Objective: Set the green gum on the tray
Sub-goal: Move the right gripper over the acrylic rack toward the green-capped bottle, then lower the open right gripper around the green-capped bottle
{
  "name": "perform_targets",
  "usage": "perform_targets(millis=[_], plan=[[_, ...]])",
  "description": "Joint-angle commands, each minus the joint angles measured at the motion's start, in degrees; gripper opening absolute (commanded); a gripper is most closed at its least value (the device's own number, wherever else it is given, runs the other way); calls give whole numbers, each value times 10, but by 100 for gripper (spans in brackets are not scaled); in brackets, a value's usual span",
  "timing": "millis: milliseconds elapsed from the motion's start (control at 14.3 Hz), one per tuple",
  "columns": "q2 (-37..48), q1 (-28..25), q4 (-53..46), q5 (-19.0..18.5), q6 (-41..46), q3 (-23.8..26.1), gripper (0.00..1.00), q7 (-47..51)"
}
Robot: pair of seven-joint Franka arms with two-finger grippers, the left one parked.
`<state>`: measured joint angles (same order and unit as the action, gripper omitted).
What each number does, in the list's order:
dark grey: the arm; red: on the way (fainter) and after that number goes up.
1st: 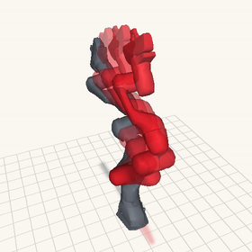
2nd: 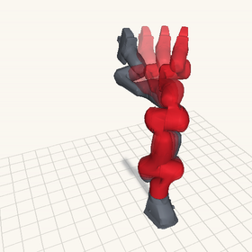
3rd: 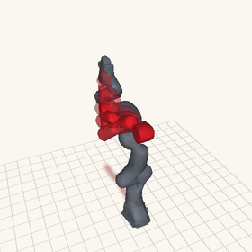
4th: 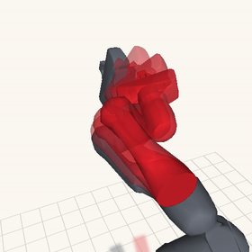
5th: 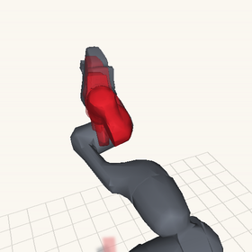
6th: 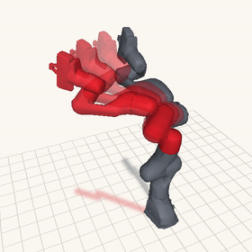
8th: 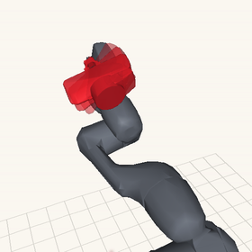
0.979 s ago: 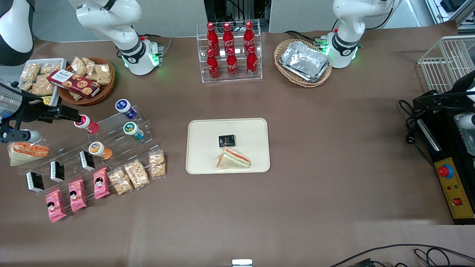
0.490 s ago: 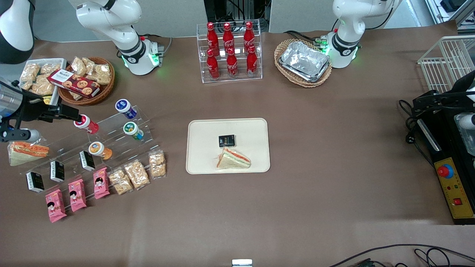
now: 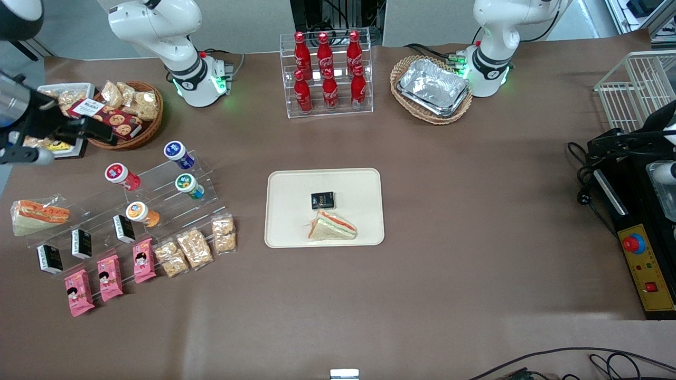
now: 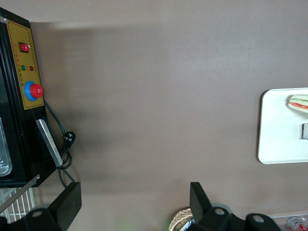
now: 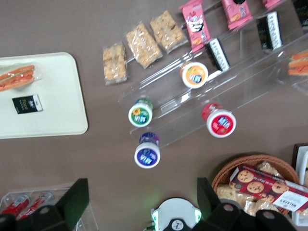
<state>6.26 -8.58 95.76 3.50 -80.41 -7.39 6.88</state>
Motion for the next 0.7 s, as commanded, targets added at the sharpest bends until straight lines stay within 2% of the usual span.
perform_targets(millis=[0,210,629], plan=[[87,-5,137,0,-80,35,100,43],[122,-5,227,-1,-166,75,100,74],[113,-4,349,-2,-310,75,100,67]])
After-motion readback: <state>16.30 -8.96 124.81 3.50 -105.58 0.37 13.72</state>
